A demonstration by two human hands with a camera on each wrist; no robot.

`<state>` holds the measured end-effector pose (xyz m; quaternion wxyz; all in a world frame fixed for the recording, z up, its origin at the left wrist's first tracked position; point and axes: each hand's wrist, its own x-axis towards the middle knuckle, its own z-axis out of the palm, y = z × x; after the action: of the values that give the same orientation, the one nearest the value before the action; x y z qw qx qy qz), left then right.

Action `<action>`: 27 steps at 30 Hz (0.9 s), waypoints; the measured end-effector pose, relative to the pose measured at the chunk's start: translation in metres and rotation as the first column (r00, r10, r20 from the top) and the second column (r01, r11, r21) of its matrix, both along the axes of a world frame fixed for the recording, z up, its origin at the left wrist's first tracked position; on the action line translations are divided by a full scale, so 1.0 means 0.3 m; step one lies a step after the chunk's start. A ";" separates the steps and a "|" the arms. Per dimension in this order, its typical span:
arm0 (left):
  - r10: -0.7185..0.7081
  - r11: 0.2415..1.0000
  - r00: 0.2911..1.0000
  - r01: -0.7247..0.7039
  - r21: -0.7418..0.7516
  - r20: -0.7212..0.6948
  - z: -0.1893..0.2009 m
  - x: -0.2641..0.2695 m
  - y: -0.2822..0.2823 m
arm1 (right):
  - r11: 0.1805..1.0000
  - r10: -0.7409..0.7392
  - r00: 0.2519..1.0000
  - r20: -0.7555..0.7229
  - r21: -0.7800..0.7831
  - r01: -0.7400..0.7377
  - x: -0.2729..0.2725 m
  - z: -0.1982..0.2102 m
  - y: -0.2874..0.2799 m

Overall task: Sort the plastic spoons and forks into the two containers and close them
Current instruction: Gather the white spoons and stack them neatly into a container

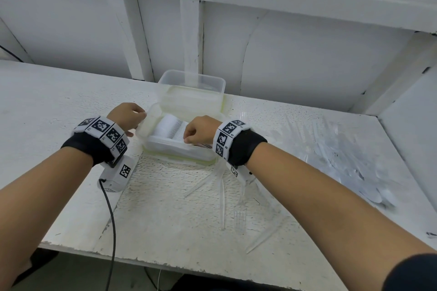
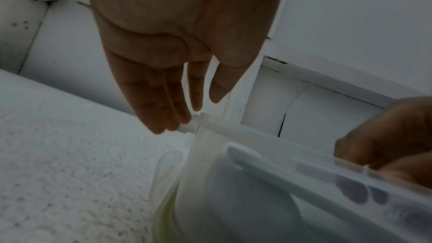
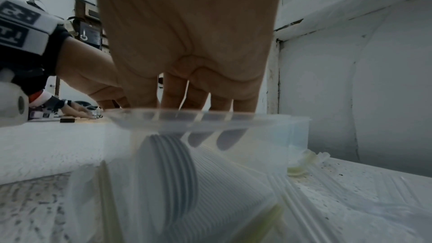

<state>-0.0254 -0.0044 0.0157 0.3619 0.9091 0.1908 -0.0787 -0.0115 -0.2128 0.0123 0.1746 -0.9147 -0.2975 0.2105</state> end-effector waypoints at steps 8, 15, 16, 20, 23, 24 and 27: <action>-0.143 0.981 0.915 0.081 0.176 0.376 0.097 -0.032 -0.189 | 0.959 -0.143 0.982 0.124 0.264 0.106 -0.025 0.114 -0.194; -0.402 0.901 0.795 0.431 0.043 0.454 0.156 -0.084 -0.597 | 0.894 -0.385 0.917 0.101 0.287 0.344 -0.078 0.120 -0.552; -0.439 0.879 0.797 0.476 0.014 0.415 0.147 -0.085 -0.651 | 0.882 -0.419 0.902 0.101 0.281 0.379 -0.088 0.109 -0.597; -0.627 0.777 0.777 0.618 0.117 0.055 0.070 -0.066 -0.824 | 0.832 -0.521 0.853 0.038 0.248 0.497 -0.140 0.055 -0.733; -0.653 0.678 0.721 0.693 0.243 -0.232 -0.001 -0.042 -0.898 | 0.803 -0.557 0.830 -0.014 0.244 0.543 -0.177 0.022 -0.782; -0.650 0.645 0.702 0.712 0.276 -0.292 -0.012 -0.037 -0.911 | 0.797 -0.564 0.825 -0.026 0.244 0.552 -0.185 0.013 -0.792; -0.640 0.592 0.682 0.731 0.340 -0.353 -0.036 -0.021 -0.918 | 0.793 -0.564 0.824 -0.050 0.246 0.558 -0.196 -0.010 -0.804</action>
<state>-0.0316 -0.2797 0.0050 0.0595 0.9570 -0.1288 -0.2531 -0.0703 -0.4540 0.0092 0.3392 -0.9347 -0.0395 0.0983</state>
